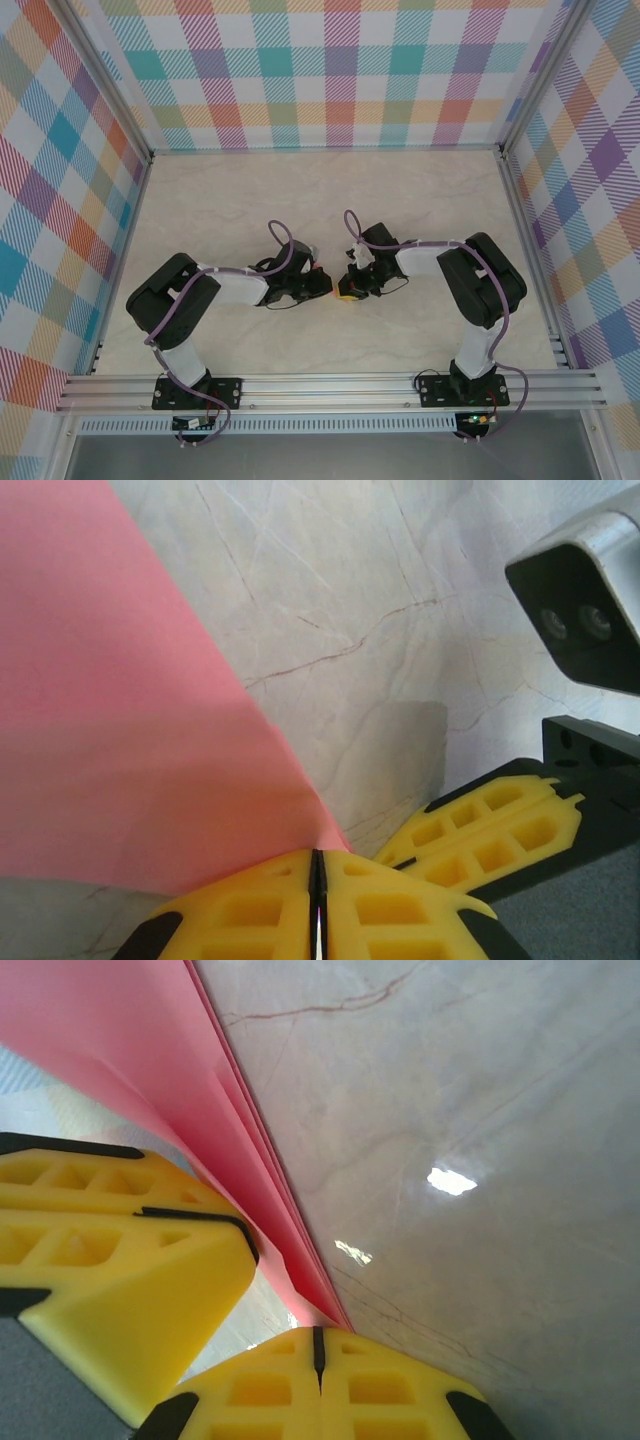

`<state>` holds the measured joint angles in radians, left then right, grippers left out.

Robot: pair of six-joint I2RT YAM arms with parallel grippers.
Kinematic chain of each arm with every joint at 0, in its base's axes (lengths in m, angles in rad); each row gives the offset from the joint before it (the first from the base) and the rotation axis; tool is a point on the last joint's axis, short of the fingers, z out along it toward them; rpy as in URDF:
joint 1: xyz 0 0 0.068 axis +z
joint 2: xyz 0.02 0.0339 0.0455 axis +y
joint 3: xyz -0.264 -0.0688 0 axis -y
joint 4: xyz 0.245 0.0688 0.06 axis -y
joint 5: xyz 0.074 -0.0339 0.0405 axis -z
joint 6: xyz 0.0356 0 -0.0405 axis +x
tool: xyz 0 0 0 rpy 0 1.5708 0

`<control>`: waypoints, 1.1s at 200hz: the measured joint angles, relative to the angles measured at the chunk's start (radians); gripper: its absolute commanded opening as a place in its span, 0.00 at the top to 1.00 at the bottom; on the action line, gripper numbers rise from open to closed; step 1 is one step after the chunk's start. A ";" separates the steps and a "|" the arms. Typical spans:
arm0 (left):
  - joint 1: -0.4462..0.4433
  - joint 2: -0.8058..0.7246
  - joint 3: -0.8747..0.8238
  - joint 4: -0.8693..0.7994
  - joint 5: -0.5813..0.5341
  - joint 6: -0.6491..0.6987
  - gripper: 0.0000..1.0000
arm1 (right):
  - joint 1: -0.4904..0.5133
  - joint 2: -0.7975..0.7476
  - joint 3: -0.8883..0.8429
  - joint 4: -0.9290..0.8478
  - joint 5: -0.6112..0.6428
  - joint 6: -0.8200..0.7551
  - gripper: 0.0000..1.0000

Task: Fold a paper plane with a square sheet of paper (pick it up from the middle)
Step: Fold the wing for the fifth time at the center of the table.

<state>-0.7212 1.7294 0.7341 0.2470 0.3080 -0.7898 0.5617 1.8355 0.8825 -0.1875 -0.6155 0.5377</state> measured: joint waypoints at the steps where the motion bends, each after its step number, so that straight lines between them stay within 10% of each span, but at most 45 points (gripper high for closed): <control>1: 0.000 0.000 0.002 -0.003 -0.002 0.001 0.89 | 0.000 0.000 0.000 0.000 0.000 0.000 0.99; 220: 0.011 0.016 0.174 -0.317 -0.153 0.168 0.90 | -0.006 -0.003 -0.017 0.019 -0.011 0.000 0.99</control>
<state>-0.7101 1.7454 0.9085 -0.0696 0.1551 -0.6216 0.5560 1.8328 0.8654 -0.1680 -0.6270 0.5373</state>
